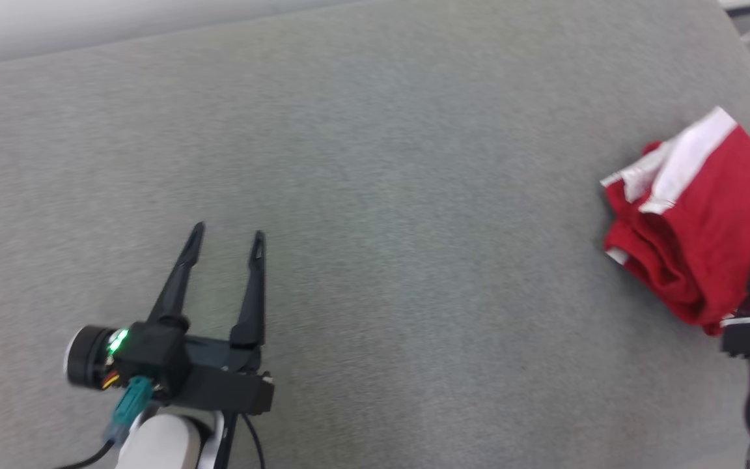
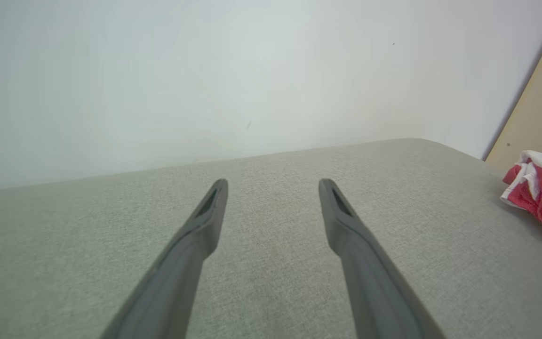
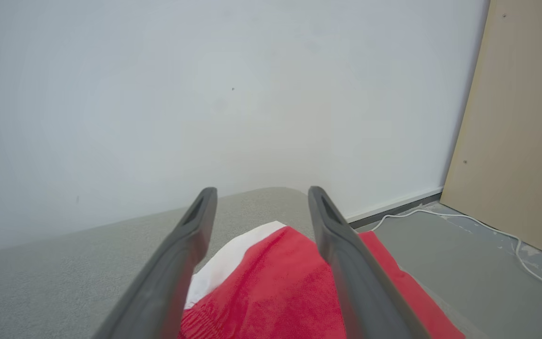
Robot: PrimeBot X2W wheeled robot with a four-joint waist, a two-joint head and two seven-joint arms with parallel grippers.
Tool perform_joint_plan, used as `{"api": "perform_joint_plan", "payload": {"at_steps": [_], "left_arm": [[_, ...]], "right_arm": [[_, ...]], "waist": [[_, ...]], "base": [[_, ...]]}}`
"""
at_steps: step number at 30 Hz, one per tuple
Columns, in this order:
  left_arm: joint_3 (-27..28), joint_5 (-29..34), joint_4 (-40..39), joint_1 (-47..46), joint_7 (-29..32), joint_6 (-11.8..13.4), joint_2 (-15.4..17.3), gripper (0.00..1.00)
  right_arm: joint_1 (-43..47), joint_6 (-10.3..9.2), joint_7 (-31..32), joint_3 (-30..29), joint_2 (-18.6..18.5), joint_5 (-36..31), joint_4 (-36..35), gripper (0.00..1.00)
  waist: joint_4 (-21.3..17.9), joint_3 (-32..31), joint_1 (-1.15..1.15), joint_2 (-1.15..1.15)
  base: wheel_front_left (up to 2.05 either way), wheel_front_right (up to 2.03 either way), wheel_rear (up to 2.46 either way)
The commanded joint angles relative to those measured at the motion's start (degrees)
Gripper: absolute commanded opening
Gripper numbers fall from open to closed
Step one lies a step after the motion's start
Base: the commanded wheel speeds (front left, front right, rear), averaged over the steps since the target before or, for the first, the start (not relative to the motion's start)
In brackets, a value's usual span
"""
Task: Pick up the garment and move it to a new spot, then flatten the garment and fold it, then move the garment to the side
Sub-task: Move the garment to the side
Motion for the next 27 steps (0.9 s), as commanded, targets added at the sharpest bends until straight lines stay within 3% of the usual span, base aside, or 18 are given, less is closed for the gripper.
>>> {"api": "perform_joint_plan", "payload": {"at_steps": [1,16,27], "left_arm": [[0.8,-0.8,-0.3,1.6,-0.7,0.6,0.4,1.00],[3.4,-1.1,-3.5,9.7,-2.4,3.2,1.6,1.00],[2.3,-2.5,-1.5,14.0,-2.5,2.4,1.7,1.00]], "right_arm": [[1.2,-0.06,0.8,1.2,0.6,-1.5,-1.9,1.00],[8.2,-0.06,9.2,11.3,3.6,-5.9,-10.6,1.00],[17.3,-0.06,11.8,12.3,5.3,-7.7,-11.9,1.00]], "waist": [[4.1,-3.2,0.01,0.00],[14.0,-10.1,0.01,0.00],[15.2,-14.9,0.01,0.00]], "base": [[0.00,0.00,0.00],[0.00,0.00,0.00],[0.00,0.00,0.00]]}}
